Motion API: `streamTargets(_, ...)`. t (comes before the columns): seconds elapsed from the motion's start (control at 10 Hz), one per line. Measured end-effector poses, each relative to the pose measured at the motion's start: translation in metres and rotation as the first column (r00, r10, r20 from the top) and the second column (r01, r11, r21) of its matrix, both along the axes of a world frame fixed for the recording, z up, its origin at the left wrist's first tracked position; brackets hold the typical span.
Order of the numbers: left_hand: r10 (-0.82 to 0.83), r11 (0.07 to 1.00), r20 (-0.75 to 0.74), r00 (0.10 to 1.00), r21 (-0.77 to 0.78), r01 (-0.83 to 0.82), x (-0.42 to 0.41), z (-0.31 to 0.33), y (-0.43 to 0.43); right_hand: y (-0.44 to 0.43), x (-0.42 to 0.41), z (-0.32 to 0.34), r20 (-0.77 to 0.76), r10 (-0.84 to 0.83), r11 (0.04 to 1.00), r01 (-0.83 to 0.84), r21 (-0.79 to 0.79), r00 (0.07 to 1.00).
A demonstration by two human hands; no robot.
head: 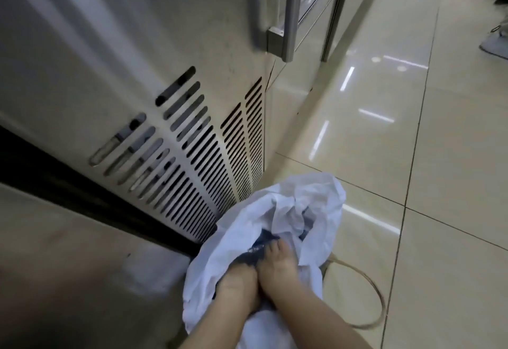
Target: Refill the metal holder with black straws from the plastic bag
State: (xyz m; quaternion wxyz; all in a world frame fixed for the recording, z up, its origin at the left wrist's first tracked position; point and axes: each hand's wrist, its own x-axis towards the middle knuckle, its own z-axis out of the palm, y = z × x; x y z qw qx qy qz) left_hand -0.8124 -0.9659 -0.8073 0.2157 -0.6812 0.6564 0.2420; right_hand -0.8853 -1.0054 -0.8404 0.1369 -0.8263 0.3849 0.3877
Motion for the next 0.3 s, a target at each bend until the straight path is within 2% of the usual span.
streamTargets(0.1,-0.022,0.999,0.036,0.999,0.029,0.02,-0.003,0.031,0.006,-0.011,0.0,0.039,0.208,0.109,0.987,-0.081,-0.139,0.972)
streamTargets(0.2,-0.023,0.997,0.067,0.997,-0.068,0.028,-0.003,0.081,0.015,-0.014,-0.008,0.096,0.321,0.05,0.992,-0.01,-0.125,0.946)
streamTargets(0.3,0.069,0.989,-0.063,0.996,-0.128,-0.076,-0.007,0.142,0.022,-0.013,-0.016,0.168,0.331,-0.056,0.998,0.06,-0.002,0.942)
